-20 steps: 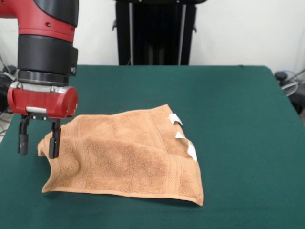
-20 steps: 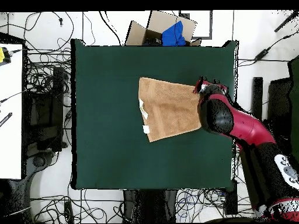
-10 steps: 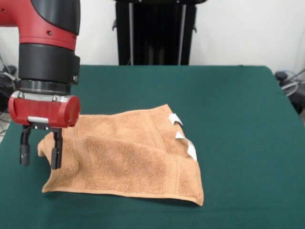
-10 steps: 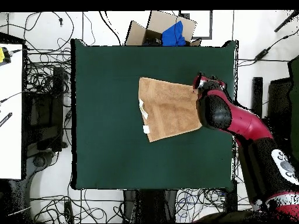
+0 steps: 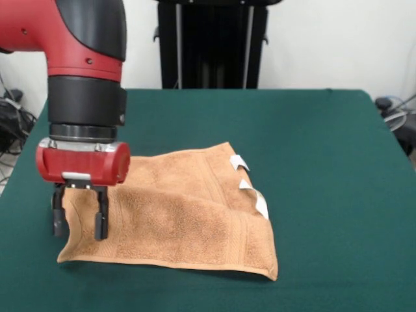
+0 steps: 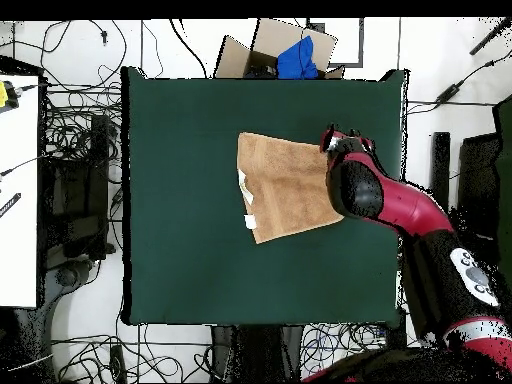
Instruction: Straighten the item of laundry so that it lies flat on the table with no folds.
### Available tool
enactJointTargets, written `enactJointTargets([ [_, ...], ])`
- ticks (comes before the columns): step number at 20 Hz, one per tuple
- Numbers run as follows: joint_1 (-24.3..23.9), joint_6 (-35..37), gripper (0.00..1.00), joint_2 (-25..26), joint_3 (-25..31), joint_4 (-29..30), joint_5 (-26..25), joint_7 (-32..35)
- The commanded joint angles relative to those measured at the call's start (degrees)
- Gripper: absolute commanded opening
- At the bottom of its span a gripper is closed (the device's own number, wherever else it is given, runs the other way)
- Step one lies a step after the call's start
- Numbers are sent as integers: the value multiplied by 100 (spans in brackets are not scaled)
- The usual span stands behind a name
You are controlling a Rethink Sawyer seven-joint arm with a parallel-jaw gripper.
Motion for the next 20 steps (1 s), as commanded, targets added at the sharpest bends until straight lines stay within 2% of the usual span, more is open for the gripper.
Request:
enactJointTargets([
  [1, 284, 120, 100, 80, 95, 297, -219, 613],
  [9, 277, 81, 100, 42, 35, 272, -319, 521],
  [10, 292, 49, 0, 38, 6, 262, -331, 524],
  [20, 27, 217, 0, 27, 210, 259, -410, 337],
])
